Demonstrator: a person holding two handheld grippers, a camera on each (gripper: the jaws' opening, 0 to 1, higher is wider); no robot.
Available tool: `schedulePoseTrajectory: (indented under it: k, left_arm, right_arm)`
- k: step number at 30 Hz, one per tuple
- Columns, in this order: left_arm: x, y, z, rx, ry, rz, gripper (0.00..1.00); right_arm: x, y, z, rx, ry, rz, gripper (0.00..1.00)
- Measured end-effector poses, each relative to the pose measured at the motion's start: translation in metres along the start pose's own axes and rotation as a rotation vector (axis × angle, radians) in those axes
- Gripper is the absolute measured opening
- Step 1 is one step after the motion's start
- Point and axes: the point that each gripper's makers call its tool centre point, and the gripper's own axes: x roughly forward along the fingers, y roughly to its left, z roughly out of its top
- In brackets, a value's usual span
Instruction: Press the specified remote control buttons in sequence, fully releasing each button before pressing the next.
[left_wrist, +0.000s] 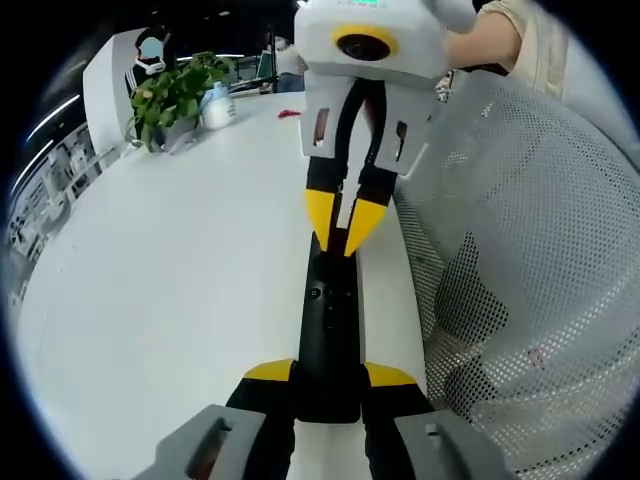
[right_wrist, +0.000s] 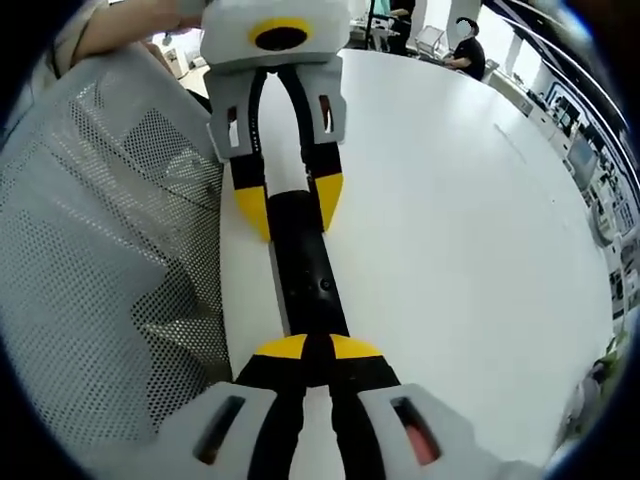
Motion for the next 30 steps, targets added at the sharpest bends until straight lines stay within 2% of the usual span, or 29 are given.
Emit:
schedulePoseTrajectory:
  k: [2,3,5,8,14,21,25,30]
  left_arm:
    - [0.0,0.0,0.0,0.0,0.0,0.0,0.25]
    - [0.0,0.0,0.0,0.0,0.0,0.0,0.25]
    - [-0.0001,0.0,0.0,0.0,0.0,-0.001,0.25]
    - [-0.0002,0.0,0.0,-0.001,-0.001,-0.001,0.25]
    - [-0.0001,0.0004,0.0,0.005,0.003,-0.004,0.25]
    - [-0.0002,0.0002,-0.0003,0.02,0.015,-0.006,0.24]
    - [0.0009,-0.0008,-0.0003,0.059,0.049,-0.01,0.25]
    - [0.0007,-0.0004,-0.0008,0.056,0.045,-0.002,0.25]
  right_arm:
    - [-0.0013,-0.0011,0.0017,0.002,-0.011,-0.001,0.05]
    - [-0.0012,0.002,0.003,0.016,-0.018,0.024,0.06]
    - [0.0,0.0005,0.0028,-0.001,-0.014,0.012,0.09]
    - [0.003,0.0003,0.0012,-0.035,0.008,0.004,0.07]
    - [0.0041,0.0011,0.0026,-0.038,0.023,0.021,0.05]
    - [0.0064,0.0004,0.0029,0.011,0.102,0.052,0.05]
    - [0.0068,0.0016,0.0027,0.002,0.125,0.043,0.05]
    - [0.0071,0.001,0.0024,-0.005,0.156,0.031,0.06]
